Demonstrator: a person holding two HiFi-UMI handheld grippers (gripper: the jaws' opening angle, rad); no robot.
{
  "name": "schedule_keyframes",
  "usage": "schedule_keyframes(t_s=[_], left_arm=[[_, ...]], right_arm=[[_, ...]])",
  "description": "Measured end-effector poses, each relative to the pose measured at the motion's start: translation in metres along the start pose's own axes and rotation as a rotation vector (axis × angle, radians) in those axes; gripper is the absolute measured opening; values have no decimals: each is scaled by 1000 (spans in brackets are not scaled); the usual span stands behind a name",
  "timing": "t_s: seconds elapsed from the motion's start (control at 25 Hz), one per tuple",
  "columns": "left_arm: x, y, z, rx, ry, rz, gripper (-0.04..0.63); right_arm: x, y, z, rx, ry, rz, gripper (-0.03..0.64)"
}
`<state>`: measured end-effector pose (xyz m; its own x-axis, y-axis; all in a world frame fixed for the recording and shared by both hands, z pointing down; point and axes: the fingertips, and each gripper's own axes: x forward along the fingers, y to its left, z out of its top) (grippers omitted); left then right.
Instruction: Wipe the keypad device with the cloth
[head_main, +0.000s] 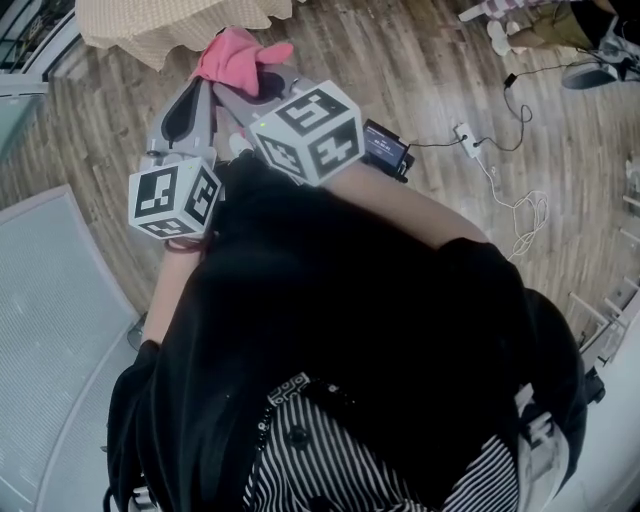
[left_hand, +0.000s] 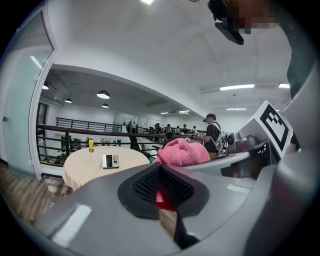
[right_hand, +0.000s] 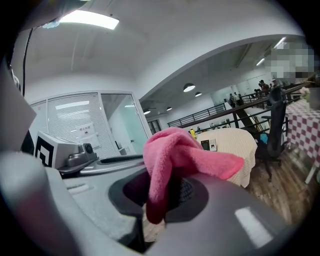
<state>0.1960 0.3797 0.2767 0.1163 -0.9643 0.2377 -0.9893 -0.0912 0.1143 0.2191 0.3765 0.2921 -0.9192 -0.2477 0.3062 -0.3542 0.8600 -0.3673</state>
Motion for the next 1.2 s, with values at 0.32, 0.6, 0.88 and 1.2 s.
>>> schedule_keyframes(t_s=[0.32,0.6,0.88,1.2], left_arm=[[31,16,17,-9,4,-78,2],[64,75,28,-2,43,-141,2],[58,167,38,-30,37,-149,2],[56,257,25,-83,42,-124,2]], right_arm=[[17,-21,23,32,-42,-61,61],[78,-34,47,71,-27,-123,61],[165,-6,68,36,-1,-150,61],[251,17,71,-18,70,-139,61]])
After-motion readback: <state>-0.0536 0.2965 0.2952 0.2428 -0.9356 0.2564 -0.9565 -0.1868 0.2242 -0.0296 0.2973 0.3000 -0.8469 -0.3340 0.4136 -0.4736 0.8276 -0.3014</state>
